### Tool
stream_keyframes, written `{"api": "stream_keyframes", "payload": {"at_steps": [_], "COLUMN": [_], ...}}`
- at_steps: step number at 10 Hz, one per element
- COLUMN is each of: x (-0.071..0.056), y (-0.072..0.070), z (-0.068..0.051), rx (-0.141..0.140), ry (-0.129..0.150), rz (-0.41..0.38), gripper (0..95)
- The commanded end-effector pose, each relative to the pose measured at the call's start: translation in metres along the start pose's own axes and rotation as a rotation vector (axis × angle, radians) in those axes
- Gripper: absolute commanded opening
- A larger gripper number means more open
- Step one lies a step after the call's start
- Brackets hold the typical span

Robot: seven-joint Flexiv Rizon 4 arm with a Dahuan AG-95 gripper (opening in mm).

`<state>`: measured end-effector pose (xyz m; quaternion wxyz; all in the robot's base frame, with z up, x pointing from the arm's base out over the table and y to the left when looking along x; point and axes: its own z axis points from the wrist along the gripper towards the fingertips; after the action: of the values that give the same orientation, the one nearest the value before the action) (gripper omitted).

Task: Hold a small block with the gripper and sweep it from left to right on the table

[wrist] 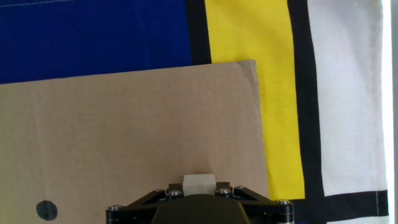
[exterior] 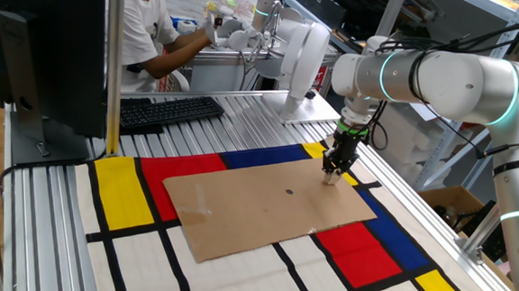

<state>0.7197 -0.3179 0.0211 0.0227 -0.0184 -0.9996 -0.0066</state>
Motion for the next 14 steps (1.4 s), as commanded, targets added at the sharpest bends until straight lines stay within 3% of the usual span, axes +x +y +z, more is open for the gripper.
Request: {"api": "stream_keyframes", "payload": {"at_steps": [1,14], "x": [0.0002,0.0006], "y": [0.0002,0.0024], "z": [0.0001,0.0058], "rx": [0.001,-0.002], "ry": [-0.002,-0.012], "rz": [-0.001,0.000], "gripper": [0.0,0.0]}}
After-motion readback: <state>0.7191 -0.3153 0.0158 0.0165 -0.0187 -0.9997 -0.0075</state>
